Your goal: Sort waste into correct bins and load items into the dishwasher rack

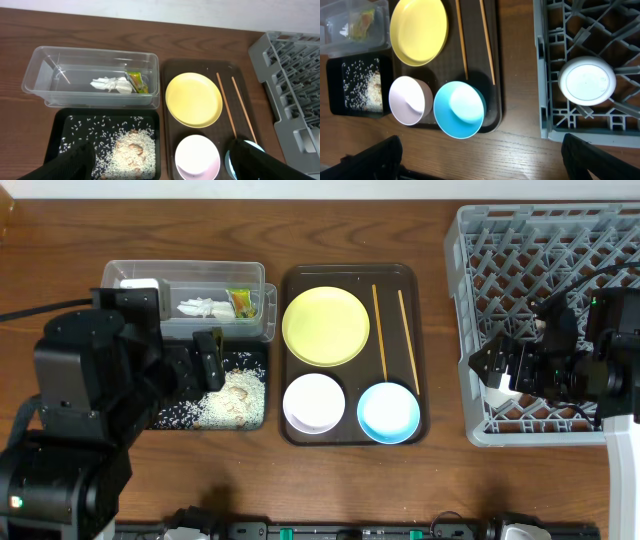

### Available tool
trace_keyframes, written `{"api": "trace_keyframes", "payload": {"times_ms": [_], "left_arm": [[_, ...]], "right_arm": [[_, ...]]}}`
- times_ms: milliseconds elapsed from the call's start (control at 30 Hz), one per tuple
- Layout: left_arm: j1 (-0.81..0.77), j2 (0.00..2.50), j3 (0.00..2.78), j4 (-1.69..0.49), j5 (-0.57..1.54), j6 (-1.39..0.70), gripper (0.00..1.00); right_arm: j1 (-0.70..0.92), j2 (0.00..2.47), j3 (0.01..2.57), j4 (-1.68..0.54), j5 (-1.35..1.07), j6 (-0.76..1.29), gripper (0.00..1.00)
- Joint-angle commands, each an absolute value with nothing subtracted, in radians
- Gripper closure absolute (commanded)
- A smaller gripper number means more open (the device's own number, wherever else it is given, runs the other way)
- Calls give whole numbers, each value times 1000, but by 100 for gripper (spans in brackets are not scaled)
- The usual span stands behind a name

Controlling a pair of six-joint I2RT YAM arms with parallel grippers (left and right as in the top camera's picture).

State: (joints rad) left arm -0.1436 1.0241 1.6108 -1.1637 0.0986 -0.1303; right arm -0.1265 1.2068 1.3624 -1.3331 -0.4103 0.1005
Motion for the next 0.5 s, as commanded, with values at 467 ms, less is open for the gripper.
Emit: {"api": "trace_keyframes", "payload": {"times_ms": [467], "left_arm": [[-136,1015,1594,-1225,63,-127,12]], "right_arm": [[-117,1203,1378,-1332,-407,96,1]]}}
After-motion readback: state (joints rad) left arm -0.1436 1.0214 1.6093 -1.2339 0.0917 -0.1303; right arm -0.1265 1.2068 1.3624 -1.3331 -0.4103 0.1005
